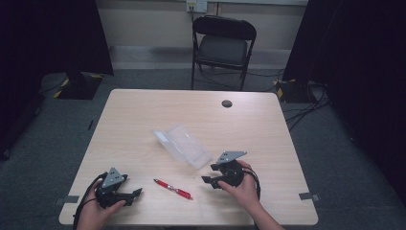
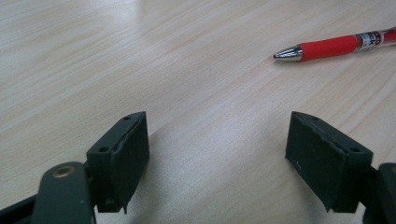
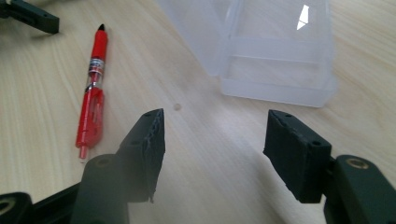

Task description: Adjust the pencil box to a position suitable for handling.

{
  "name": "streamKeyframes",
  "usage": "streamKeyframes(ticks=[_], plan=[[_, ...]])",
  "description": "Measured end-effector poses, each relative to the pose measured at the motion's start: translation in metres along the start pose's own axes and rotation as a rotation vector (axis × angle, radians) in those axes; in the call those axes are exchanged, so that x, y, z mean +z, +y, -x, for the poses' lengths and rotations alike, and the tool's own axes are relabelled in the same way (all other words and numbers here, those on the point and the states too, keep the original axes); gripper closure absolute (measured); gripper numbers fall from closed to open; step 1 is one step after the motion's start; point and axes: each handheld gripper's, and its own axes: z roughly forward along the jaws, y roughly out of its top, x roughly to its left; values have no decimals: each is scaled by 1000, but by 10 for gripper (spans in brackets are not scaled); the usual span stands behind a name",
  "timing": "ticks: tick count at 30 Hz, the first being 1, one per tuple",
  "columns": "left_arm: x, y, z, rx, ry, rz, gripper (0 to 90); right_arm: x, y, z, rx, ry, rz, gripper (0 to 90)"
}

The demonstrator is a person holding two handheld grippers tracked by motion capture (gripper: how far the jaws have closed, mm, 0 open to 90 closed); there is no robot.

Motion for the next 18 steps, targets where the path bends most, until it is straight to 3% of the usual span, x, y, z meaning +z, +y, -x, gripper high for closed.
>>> streamKeyframes(ticks=[10,12,18], plan=[[0,0,0,-1,0,0,214,11,2,-24,-60,48,-9,382],[0,0,0,-1,0,0,213,13,3,-27,-49,76,-1,384],[0,0,0,-1,0,0,214,19,5,-37,-79,86,-16,396]])
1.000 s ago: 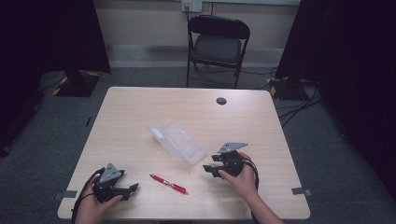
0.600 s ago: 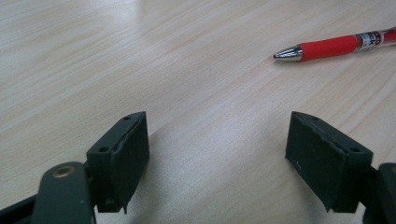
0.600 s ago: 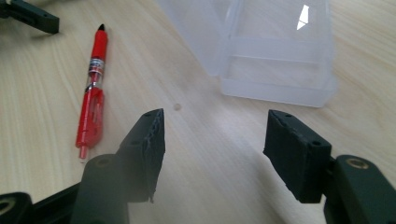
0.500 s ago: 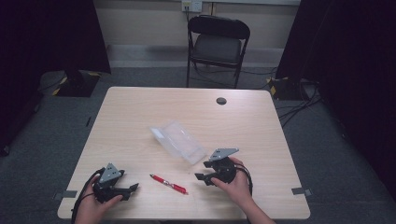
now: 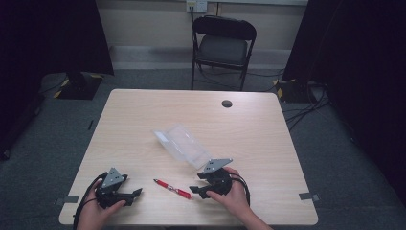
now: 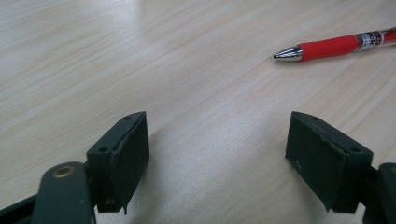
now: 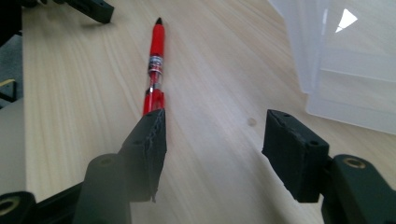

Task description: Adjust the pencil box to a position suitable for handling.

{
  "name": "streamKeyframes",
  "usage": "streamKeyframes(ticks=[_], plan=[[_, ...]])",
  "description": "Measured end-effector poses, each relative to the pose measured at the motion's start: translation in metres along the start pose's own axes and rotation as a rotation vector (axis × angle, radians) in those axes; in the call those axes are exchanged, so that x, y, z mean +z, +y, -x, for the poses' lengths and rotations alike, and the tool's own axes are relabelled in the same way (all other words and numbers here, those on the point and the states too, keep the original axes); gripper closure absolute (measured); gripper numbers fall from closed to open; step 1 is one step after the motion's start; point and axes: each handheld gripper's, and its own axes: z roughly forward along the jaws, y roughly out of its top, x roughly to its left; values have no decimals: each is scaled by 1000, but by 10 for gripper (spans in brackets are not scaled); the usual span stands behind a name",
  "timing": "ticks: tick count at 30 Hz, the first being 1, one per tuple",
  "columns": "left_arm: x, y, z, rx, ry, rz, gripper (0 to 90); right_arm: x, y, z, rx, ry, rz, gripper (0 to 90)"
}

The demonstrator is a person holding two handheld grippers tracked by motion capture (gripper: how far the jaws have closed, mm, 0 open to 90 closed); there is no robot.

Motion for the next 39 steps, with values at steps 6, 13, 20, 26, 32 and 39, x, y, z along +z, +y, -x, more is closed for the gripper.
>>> streamKeyframes(ticks=[6,13,20,26,32,39], plan=[[0,0,0,0,0,0,214,4,6,-8,-8,17,17,409],[0,0,0,0,-2,0,213,14,9,-15,-24,46,8,459],[0,0,0,-1,-1,0,213,24,10,-24,-28,72,13,458],[0,0,0,-1,0,0,213,35,14,-32,-71,80,1,492],[0,0,0,-1,0,0,213,41,13,-34,-76,85,-12,506],[-1,0,0,11,3,-7,213,47,19,-37,-96,96,-17,592]])
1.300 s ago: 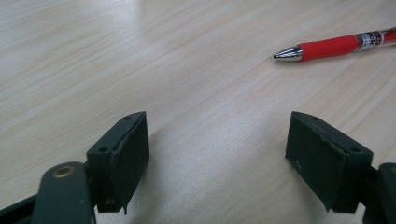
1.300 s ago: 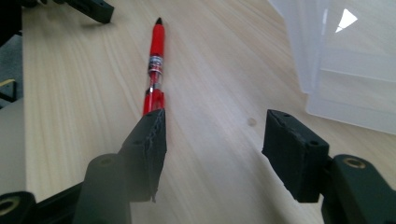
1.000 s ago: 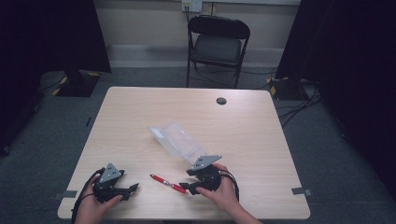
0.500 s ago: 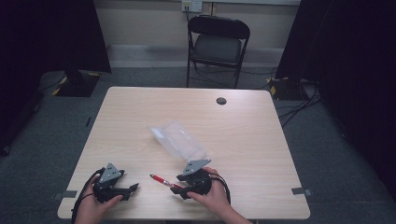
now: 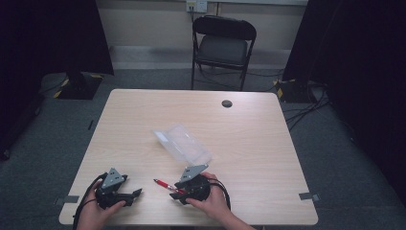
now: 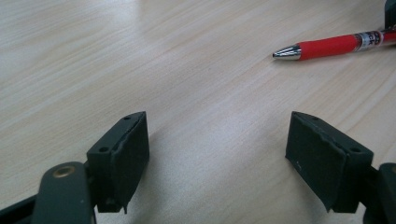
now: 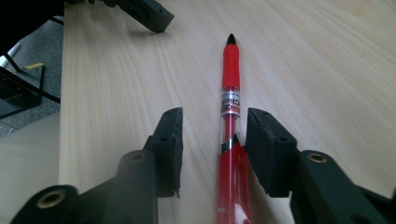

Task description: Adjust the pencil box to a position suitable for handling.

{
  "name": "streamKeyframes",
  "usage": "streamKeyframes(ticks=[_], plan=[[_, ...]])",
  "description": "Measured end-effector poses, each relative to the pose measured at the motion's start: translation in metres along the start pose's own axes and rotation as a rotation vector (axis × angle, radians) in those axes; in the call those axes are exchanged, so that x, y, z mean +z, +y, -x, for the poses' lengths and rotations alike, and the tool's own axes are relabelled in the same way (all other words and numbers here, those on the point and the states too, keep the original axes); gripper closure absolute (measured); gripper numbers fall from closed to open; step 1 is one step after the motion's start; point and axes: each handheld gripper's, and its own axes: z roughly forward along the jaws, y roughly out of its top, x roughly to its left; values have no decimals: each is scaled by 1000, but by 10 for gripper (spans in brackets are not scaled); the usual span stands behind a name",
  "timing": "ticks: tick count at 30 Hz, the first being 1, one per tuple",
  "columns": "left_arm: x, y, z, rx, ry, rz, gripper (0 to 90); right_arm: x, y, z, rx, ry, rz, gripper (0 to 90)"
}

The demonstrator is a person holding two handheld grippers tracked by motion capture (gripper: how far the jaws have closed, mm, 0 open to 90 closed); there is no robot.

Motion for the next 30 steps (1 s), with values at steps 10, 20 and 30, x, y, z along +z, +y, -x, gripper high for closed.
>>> streamKeyframes(ticks=[10,20,30], plan=[[0,0,0,-3,0,5,213,3,-2,0,-26,-12,-20,772],[1,0,0,-10,-7,4,209,-5,-3,6,-47,-18,-32,782],[1,1,0,-8,-6,1,206,-16,-9,16,-23,1,-44,643]])
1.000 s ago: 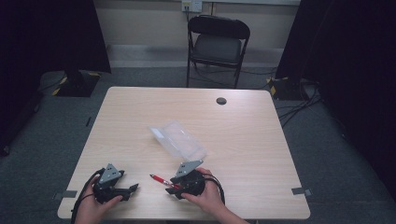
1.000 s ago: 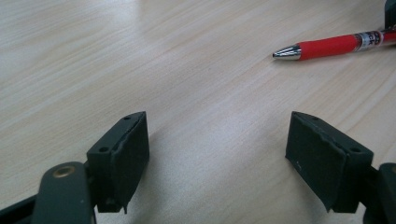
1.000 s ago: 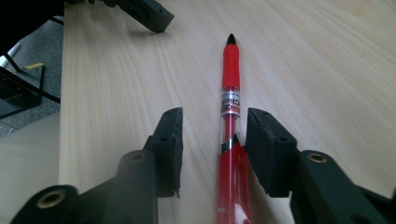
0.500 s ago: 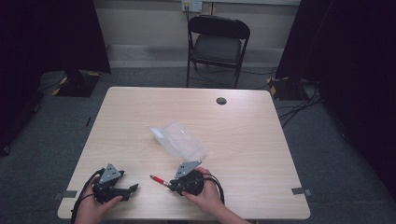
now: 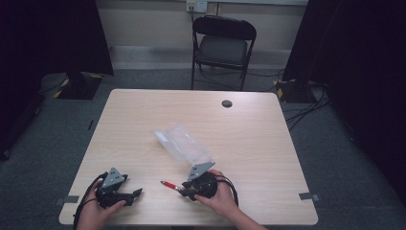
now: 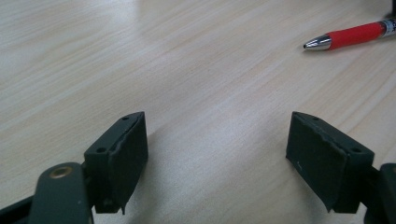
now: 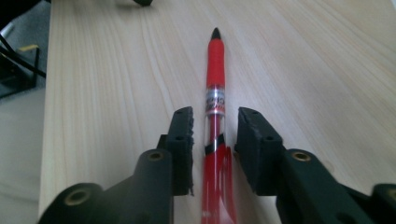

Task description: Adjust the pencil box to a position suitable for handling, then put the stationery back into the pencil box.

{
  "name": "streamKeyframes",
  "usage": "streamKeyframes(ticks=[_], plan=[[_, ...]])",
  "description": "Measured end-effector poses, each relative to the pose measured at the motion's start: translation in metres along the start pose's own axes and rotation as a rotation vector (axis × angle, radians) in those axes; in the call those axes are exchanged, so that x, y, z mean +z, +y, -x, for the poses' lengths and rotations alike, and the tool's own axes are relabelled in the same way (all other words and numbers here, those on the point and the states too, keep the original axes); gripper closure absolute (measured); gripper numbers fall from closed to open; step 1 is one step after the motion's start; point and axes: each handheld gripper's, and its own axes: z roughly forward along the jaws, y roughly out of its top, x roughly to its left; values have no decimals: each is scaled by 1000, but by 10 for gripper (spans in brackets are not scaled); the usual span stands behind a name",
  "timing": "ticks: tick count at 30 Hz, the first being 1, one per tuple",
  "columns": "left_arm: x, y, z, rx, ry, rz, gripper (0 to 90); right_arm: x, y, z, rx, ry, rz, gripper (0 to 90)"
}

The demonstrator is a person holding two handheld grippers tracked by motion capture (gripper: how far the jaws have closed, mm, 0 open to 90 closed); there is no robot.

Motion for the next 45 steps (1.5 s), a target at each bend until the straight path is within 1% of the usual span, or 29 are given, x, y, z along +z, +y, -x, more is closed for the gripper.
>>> streamKeyframes(ticks=[1,2,3,5,6,7,8,9,10,11,12,13,15,16,21,24,30,38,41,45], plan=[[0,0,0,0,0,2,205,1,1,-1,0,-6,6,652],[0,0,0,-1,0,4,206,3,3,-2,1,-2,9,658],[0,0,0,-1,0,3,206,6,4,-4,6,3,12,646],[0,0,0,-1,0,2,206,10,6,-5,9,-3,6,642],[0,0,0,-1,0,3,206,12,6,-6,10,-10,15,649],[0,0,0,-1,0,3,206,13,6,-5,14,-21,21,669],[0,0,0,-2,0,3,206,14,7,-5,20,-28,19,723],[0,0,0,0,1,0,206,14,7,-4,15,-42,18,794],[0,0,0,-1,-1,3,206,14,7,-4,16,-41,20,799],[0,0,0,0,1,-1,206,13,8,-3,14,-38,9,800],[0,0,0,0,1,-1,205,12,9,-4,5,-47,-11,800],[0,0,0,0,1,0,206,10,10,-4,-10,-60,-10,801],[0,0,0,-1,1,-1,206,5,10,-1,12,-37,8,801],[0,0,0,0,1,0,206,3,10,1,13,-43,2,801],[0,0,0,0,1,0,206,-5,10,3,13,-15,4,801],[0,0,0,0,0,2,206,-10,9,4,5,-9,1,801],[0,0,0,-1,0,3,205,-25,4,9,8,6,4,801],[0,0,0,0,1,3,206,-47,-6,19,42,-5,14,801],[0,0,0,-1,1,3,206,-54,-9,21,54,-5,18,801],[0,0,0,-1,1,3,206,-63,-14,26,68,-16,24,801]])
